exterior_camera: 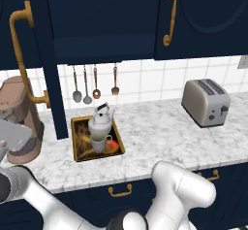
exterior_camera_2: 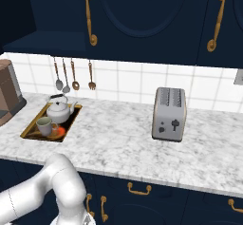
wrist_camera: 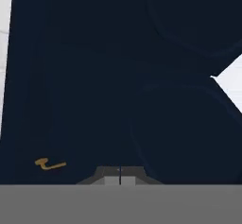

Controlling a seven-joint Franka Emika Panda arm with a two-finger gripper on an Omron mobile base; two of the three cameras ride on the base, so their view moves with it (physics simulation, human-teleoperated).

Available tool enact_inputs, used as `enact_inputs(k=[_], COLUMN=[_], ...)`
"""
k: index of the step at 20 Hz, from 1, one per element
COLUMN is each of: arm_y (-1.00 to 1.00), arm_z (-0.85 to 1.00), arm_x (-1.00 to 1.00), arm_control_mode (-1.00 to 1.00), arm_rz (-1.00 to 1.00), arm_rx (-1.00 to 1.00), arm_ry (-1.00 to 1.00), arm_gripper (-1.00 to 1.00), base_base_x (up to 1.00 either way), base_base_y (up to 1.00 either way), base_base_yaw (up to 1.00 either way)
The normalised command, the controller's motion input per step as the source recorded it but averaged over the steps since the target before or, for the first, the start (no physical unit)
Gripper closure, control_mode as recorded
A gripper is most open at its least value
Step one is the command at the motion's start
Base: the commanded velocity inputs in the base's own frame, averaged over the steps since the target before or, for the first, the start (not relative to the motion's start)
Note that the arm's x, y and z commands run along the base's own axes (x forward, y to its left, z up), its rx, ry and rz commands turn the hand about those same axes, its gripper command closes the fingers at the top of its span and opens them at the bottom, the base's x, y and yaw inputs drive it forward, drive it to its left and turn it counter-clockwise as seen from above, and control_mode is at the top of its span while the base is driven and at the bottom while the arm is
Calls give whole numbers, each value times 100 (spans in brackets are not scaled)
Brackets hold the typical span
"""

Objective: Pick the kettle from the counter and place it on the tray. Then pick the mug from the cabinet and place it on the tray. Then close the cabinet doors.

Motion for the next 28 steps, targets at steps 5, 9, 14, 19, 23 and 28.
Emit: enact_inputs(k=[5,9,14,19,23,28], arm_y=[-68,-77,-81,-81,-74,-78], arm_z=[33,38,38,35,39,47], arm_x=[-7,-15,-9,-1,0,6], arm_control_mode=[-100,-100,-100,-100,-100,-100], arm_rz=[0,0,0,1,2,3], arm_rx=[1,3,8,13,14,17], arm_ry=[-15,-18,-14,-9,-1,15], arm_gripper=[100,100,100,100,100,100], base_base_x=[0,0,0,0,0,0], base_base_y=[0,0,0,0,0,0], base_base_yaw=[0,0,0,0,0,0])
